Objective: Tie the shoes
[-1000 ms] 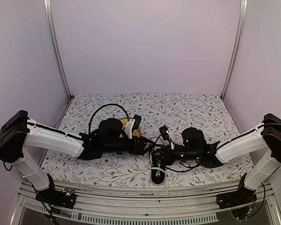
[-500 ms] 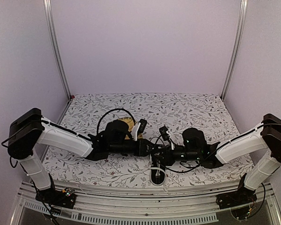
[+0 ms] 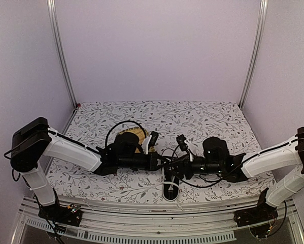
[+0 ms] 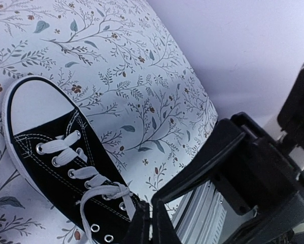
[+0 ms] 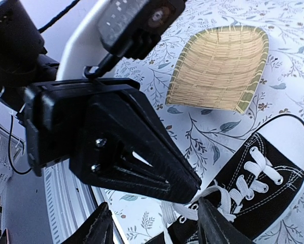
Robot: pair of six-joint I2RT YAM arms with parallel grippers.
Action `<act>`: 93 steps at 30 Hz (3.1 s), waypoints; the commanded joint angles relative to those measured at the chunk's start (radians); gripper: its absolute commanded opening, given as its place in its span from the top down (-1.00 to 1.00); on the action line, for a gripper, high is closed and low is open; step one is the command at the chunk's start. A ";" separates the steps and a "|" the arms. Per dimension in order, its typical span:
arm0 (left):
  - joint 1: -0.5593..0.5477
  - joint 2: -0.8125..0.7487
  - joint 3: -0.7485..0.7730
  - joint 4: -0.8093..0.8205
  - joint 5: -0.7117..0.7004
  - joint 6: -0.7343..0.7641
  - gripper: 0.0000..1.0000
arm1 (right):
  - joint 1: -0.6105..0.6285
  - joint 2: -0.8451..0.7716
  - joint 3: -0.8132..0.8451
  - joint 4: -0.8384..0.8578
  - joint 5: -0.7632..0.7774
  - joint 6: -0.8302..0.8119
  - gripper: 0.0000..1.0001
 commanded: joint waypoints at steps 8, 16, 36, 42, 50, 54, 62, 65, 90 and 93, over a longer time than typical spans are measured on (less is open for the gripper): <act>0.014 -0.001 -0.013 0.009 -0.016 0.004 1.00 | 0.007 -0.174 -0.116 -0.271 0.036 0.053 -0.08; 0.015 0.003 -0.015 0.009 -0.013 0.002 1.00 | 0.007 -0.052 -0.069 -0.226 0.001 0.084 0.21; 0.014 0.016 -0.010 0.012 -0.006 -0.004 1.00 | 0.031 0.030 -0.028 -0.212 -0.120 0.062 0.33; 0.014 0.013 -0.010 0.010 -0.006 -0.003 1.00 | 0.034 0.042 -0.021 -0.261 -0.078 0.075 0.70; 0.014 0.006 -0.009 -0.008 -0.017 0.005 1.00 | 0.034 -0.081 0.009 -0.405 0.002 0.071 0.93; 0.015 0.006 -0.007 -0.008 -0.018 0.007 1.00 | 0.034 -0.100 0.051 -0.475 0.042 0.063 0.94; 0.015 0.012 0.004 -0.014 -0.019 0.016 1.00 | 0.032 -0.112 0.130 -0.534 0.182 0.079 0.95; 0.013 0.018 0.013 -0.021 -0.017 0.021 1.00 | 0.022 -0.089 0.169 -0.526 0.215 0.077 0.95; -0.058 0.031 0.034 -0.102 0.008 0.125 1.00 | -0.062 0.101 0.249 -0.537 -0.021 -0.050 0.96; -0.073 0.016 0.024 -0.108 0.030 0.150 1.00 | -0.062 0.100 0.237 -0.542 -0.022 -0.048 0.96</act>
